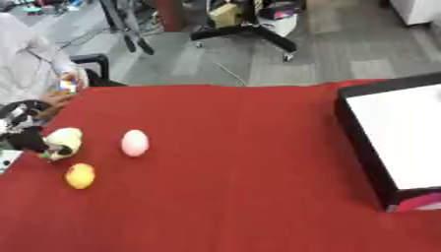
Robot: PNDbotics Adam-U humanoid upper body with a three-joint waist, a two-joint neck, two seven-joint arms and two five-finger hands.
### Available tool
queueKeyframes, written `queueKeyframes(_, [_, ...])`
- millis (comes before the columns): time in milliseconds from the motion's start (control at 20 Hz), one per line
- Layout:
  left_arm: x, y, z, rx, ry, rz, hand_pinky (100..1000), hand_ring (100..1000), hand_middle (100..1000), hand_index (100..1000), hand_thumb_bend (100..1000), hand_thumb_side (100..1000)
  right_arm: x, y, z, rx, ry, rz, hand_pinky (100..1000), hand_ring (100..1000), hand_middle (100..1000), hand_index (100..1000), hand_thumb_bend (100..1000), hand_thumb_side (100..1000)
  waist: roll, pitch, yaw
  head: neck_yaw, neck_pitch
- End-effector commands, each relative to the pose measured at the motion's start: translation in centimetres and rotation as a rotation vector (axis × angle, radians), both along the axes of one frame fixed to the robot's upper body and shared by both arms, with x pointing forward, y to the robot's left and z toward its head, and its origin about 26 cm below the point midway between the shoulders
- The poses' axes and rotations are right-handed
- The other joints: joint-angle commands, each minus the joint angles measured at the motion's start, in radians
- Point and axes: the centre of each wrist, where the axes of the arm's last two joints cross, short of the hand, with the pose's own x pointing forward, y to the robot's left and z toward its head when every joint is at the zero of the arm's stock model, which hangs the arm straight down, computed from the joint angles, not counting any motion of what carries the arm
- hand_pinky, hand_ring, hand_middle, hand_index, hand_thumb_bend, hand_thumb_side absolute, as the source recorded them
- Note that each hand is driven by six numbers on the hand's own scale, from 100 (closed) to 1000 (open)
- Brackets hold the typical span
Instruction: Pick up the objects with one hand, pass them to the other hand, and then place them into the box on the other side of the table.
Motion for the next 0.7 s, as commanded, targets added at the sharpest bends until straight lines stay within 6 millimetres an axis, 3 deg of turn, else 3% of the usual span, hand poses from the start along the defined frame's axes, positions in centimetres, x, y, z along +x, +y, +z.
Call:
queueKeyframes(50, [-1.9,2.3,2.6,0.052,-0.054,0.102,944,927,846,875,826,100,-0.4,0.1,1.5,-0.038,-0.041,-0.002,942,1000,1000,965,583,385,0.016,0.004,-0.004,0.015,-0.02])
queueKeyframes(700, [-3.5,4.2,-1.5,0.046,-0.019,0.279,929,924,850,883,810,100,-0.3,0.5,2.0,-0.053,-0.058,0.011,942,1000,1000,965,585,382,0.04,0.031,-0.053,0.071,-0.046])
